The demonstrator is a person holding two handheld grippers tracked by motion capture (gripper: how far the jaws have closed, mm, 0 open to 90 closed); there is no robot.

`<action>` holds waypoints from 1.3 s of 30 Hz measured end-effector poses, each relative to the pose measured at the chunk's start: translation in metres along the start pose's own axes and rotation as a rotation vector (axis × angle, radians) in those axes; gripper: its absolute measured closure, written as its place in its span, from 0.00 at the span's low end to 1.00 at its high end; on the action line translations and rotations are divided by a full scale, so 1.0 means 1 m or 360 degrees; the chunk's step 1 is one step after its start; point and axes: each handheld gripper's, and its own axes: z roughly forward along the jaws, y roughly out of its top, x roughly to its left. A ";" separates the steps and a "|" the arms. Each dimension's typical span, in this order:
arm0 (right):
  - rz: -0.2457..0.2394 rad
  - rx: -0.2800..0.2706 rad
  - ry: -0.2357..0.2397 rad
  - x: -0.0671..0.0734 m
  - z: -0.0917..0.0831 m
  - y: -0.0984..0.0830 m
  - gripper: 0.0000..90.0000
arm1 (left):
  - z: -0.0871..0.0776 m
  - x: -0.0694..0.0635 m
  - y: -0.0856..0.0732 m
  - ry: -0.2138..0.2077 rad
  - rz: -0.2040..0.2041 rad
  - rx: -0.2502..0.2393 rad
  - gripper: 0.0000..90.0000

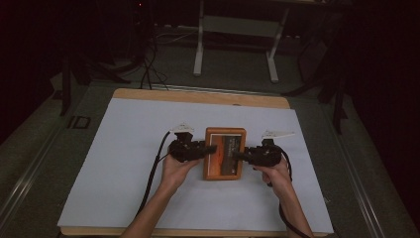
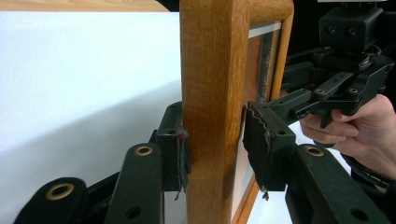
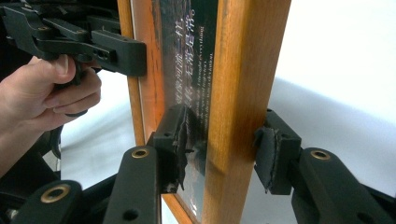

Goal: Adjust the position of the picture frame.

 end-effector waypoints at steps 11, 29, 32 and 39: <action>0.0021 0.0025 0.0051 0.011 0.020 0.002 0.66 | -0.019 0.010 -0.005 0.0006 -0.0023 -0.0005 0.67; 0.0098 0.0071 0.0069 0.016 0.037 0.000 0.67 | -0.028 0.025 -0.012 0.0006 -0.0102 0.0018 0.66; 0.0105 0.0088 0.0061 0.016 0.039 -0.001 0.67 | -0.028 0.027 -0.014 0.0002 -0.0121 0.0031 0.66; 0.0137 0.0132 0.0043 0.016 0.044 -0.004 0.67 | -0.025 0.033 -0.018 -0.0013 -0.0163 0.0048 0.65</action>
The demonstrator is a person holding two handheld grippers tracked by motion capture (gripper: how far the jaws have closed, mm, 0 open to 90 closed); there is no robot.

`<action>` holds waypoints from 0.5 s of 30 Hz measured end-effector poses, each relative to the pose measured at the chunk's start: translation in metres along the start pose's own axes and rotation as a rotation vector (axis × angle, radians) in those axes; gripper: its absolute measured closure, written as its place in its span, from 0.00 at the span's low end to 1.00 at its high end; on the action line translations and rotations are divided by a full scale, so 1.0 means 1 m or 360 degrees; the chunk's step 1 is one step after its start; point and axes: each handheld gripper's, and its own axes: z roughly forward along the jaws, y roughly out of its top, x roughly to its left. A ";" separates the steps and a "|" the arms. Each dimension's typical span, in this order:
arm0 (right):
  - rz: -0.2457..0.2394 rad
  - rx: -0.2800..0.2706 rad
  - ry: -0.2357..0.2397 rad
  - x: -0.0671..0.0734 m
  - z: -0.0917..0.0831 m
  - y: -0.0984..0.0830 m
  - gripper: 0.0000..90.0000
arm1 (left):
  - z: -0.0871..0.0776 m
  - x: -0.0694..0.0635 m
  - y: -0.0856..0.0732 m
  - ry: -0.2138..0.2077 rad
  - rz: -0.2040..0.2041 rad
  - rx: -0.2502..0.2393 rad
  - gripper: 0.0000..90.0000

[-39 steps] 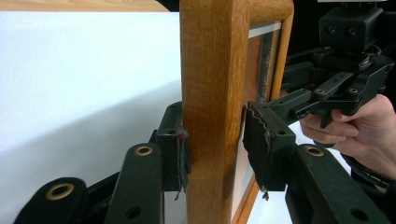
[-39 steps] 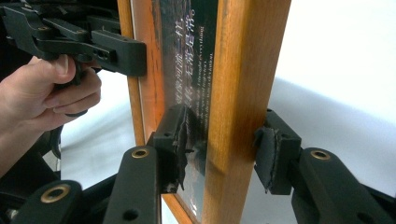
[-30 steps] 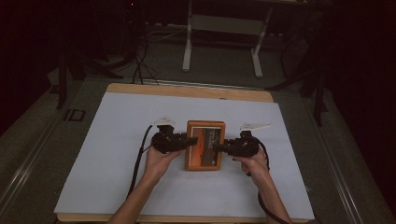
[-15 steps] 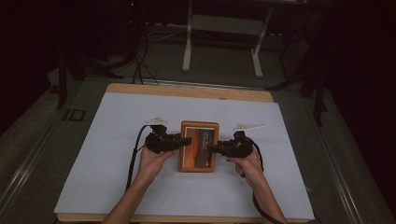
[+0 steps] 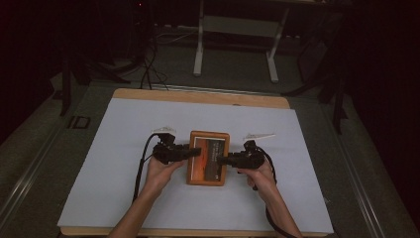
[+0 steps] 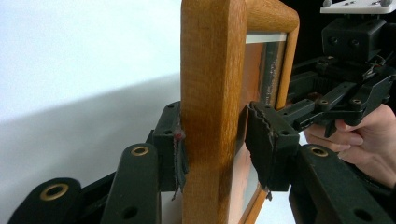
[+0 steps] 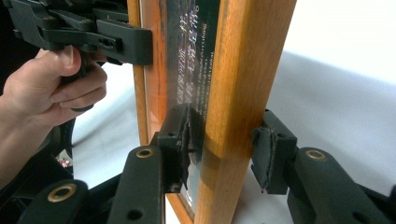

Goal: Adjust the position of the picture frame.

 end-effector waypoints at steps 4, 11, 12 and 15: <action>-0.0003 0.0020 -0.0005 0.000 0.003 -0.001 0.67 | 0.000 0.004 -0.001 0.0000 -0.0023 0.0025 0.64; 0.0017 0.0044 -0.0009 0.001 0.008 -0.001 0.68 | 0.001 0.011 -0.004 -0.0009 -0.0064 0.0025 0.63; 0.0021 0.0045 -0.0010 0.001 0.009 -0.001 0.68 | 0.001 0.012 -0.004 -0.0007 -0.0074 0.0023 0.63; 0.0040 0.0046 -0.0001 0.000 0.010 0.000 0.68 | 0.000 0.012 -0.005 0.0007 -0.0100 0.0020 0.63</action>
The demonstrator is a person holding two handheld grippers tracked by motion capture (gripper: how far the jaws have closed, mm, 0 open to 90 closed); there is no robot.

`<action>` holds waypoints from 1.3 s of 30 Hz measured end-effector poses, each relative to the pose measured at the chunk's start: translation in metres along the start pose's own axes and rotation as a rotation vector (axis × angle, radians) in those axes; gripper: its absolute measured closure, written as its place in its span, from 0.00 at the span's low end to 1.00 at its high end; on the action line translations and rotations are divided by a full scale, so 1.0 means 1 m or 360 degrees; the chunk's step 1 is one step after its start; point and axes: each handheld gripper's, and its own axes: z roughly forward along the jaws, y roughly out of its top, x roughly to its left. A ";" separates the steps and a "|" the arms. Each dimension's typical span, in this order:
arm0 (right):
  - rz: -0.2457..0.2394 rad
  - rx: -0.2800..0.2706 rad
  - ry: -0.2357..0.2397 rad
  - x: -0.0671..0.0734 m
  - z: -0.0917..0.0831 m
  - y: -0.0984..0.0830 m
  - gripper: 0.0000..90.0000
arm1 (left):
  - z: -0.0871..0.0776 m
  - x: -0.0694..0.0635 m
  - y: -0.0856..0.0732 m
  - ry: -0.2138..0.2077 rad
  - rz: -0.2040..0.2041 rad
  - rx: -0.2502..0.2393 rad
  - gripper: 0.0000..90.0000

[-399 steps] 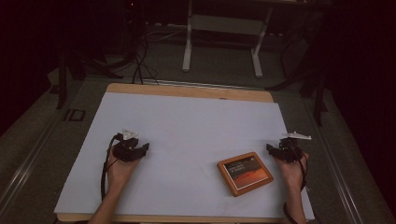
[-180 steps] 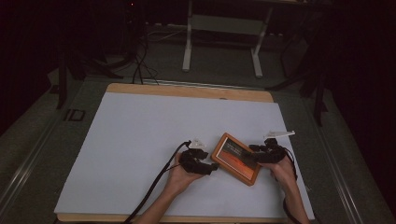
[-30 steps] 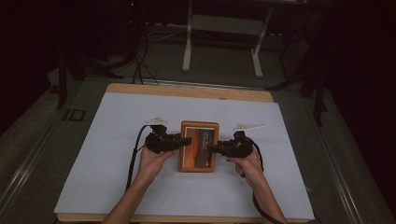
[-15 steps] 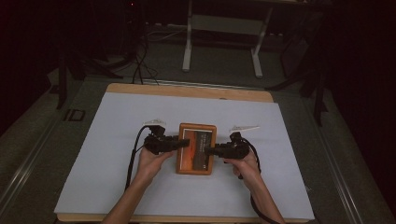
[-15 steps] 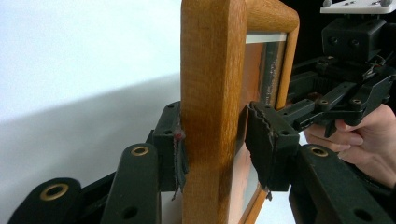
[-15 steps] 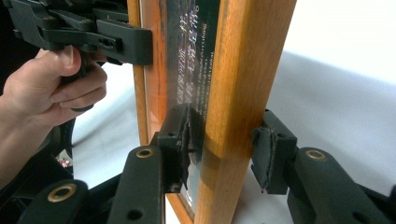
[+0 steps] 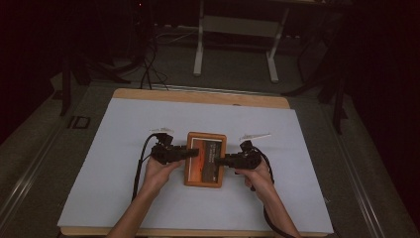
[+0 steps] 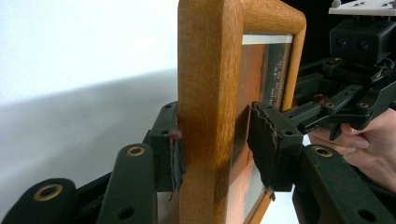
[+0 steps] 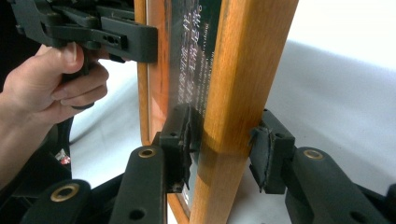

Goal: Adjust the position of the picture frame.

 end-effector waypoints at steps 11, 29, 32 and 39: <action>0.0128 -0.0004 -0.0004 -0.009 0.008 0.001 0.66 | 0.008 0.008 -0.003 0.0067 -0.0090 0.0007 0.60; 0.0198 0.0058 -0.0251 -0.013 0.018 -0.001 0.62 | 0.026 0.036 -0.008 0.0052 -0.0200 0.0102 0.54; 0.0221 0.0063 -0.0249 -0.016 0.018 -0.004 0.61 | 0.031 0.039 -0.009 0.0039 -0.0218 0.0137 0.53; 0.0208 0.0073 -0.0248 -0.018 0.020 -0.006 0.58 | 0.033 0.032 -0.009 0.0126 -0.0077 0.0180 0.45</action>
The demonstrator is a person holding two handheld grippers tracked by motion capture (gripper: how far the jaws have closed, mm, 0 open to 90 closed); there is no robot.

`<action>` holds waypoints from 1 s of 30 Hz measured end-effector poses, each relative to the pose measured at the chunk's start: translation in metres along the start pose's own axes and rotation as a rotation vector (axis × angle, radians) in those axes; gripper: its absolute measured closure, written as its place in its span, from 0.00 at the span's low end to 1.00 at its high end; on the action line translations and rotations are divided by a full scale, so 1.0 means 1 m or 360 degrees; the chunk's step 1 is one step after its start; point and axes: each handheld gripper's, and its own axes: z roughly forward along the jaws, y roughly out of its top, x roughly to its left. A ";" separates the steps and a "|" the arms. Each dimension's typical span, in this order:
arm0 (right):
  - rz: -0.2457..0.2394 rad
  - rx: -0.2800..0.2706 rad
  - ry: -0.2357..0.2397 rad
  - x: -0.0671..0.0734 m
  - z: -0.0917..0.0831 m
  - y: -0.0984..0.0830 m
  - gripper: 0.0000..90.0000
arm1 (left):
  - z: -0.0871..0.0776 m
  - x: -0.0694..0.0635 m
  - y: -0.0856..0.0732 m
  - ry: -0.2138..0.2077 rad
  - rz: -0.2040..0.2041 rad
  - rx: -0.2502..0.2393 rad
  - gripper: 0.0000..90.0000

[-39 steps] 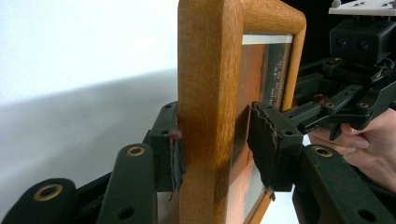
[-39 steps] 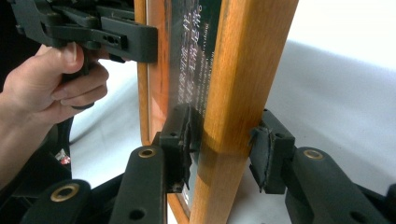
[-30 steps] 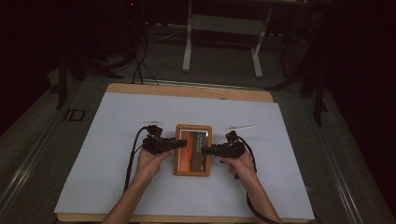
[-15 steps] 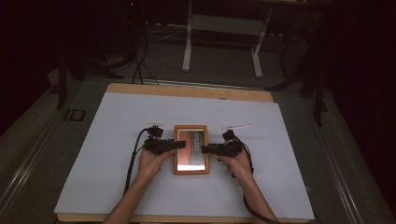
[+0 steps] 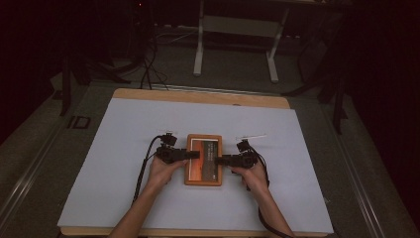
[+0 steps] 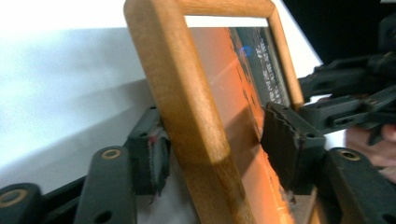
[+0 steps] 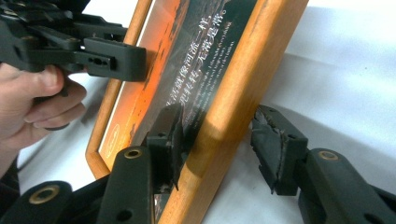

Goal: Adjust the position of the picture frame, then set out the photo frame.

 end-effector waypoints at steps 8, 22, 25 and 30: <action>-0.0144 -0.0128 -0.0138 0.005 -0.015 0.002 0.57 | -0.024 -0.012 -0.002 0.0172 0.0170 -0.0052 0.41; -0.0284 -0.0201 -0.0236 0.012 -0.024 0.006 0.63 | -0.061 -0.010 -0.024 0.0283 0.0206 -0.0189 0.44; -0.0336 -0.0199 -0.0298 0.016 -0.021 0.008 0.64 | -0.063 -0.011 -0.027 0.0286 0.0213 -0.0198 0.44; -0.0421 -0.0193 -0.0396 0.024 -0.013 0.011 0.65 | -0.063 -0.015 -0.034 0.0295 0.0252 -0.0186 0.44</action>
